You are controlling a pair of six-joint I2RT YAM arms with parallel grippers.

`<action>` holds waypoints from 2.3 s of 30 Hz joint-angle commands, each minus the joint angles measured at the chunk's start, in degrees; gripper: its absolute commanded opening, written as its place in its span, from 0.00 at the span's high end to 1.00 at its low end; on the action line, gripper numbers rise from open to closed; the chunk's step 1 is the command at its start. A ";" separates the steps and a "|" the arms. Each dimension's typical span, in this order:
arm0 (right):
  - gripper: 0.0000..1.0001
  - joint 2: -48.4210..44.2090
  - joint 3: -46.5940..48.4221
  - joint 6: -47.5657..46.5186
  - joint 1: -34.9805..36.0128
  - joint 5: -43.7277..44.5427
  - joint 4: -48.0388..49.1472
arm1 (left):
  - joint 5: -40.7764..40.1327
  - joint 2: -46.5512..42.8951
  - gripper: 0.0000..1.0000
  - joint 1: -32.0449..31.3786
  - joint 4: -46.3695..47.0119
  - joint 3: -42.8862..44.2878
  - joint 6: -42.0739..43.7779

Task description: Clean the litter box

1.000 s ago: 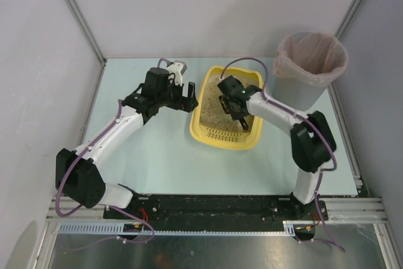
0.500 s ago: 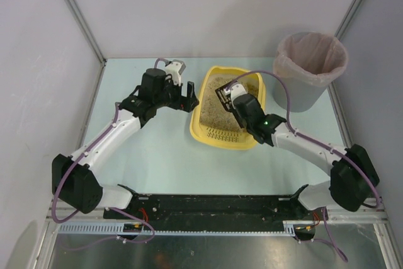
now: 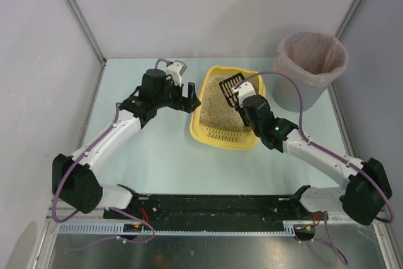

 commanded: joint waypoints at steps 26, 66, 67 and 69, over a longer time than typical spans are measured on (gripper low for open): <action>1.00 0.64 37.55 25.38 -41.14 -47.02 -22.59 | -0.42 -3.89 0.04 0.40 1.78 -0.59 -0.06; 1.00 18.22 -1.75 142.99 -68.32 -73.90 79.99 | -1.30 -3.36 0.05 0.40 1.78 -0.59 -0.32; 1.00 18.13 -1.75 143.43 -68.32 -73.64 80.61 | -1.39 -3.53 0.05 0.40 1.87 -0.59 -0.32; 1.00 17.52 -1.66 144.22 -68.32 -73.38 81.67 | -1.48 -3.80 0.05 0.40 1.78 -0.76 -0.24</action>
